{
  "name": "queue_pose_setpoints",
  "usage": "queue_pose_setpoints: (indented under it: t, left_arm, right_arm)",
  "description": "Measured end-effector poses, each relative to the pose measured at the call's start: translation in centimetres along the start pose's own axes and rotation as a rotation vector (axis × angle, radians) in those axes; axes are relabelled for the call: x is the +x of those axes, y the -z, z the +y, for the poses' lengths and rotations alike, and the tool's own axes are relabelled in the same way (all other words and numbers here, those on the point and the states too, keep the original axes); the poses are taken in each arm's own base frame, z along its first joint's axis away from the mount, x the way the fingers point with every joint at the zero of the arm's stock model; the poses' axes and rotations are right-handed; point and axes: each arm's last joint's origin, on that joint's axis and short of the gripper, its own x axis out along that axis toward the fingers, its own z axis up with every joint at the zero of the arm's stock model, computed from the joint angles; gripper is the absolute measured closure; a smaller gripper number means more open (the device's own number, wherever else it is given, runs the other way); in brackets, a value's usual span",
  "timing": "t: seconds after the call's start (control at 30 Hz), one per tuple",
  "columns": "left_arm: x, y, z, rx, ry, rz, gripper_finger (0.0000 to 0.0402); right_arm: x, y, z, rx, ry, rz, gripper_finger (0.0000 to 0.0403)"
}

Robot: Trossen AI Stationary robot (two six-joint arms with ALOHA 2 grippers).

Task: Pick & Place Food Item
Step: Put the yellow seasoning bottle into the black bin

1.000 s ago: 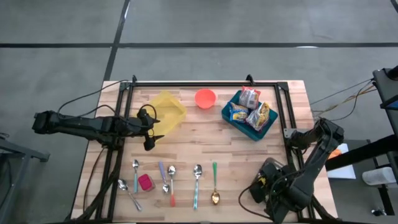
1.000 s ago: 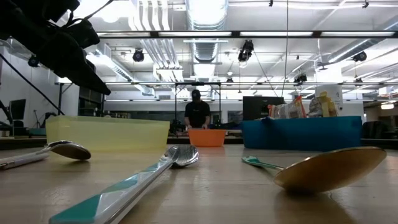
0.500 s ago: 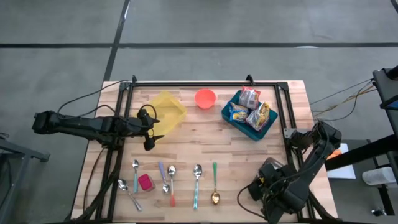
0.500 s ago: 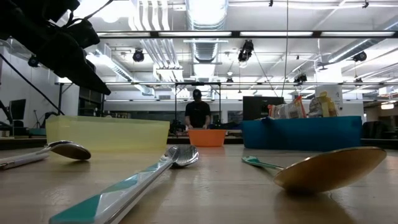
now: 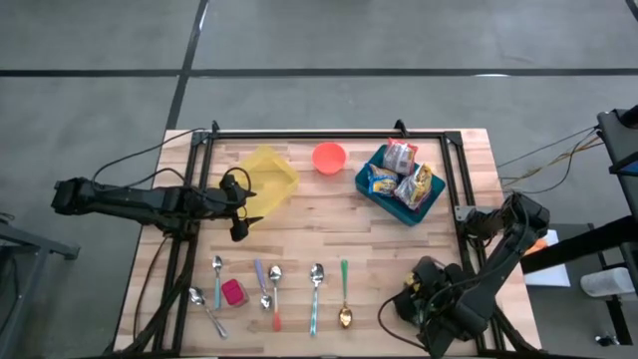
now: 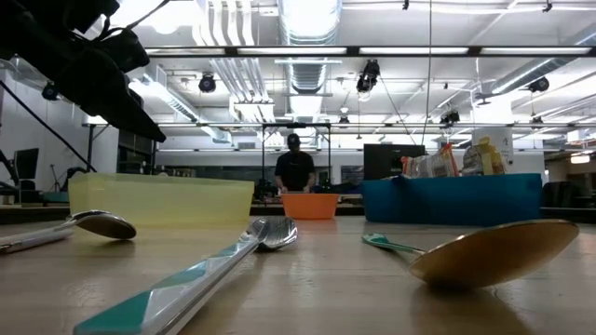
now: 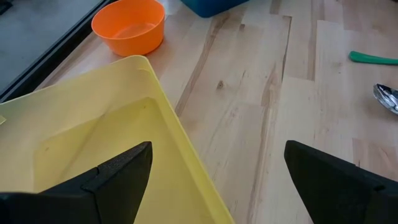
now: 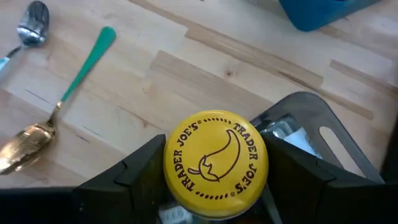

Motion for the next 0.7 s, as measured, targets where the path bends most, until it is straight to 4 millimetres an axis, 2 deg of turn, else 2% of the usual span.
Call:
queue_pose_setpoints:
  t: [0.13,0.4,0.7]
  left_arm:
    - [0.0,0.0,0.0,0.000,0.000,0.000,0.0033]
    - [0.0,0.0,0.0,-0.002,-0.001,0.003,0.0033]
    - [0.0,0.0,0.0,-0.001,-0.001,0.003,0.0033]
  right_arm:
    - [0.7,0.8,0.3,0.009,-0.018,0.023,0.0177]
    - [1.0,1.0,0.1,0.013,-0.024,0.047,0.0173]
    - [1.0,1.3,0.0,-0.020,-0.009,0.077,0.0103]
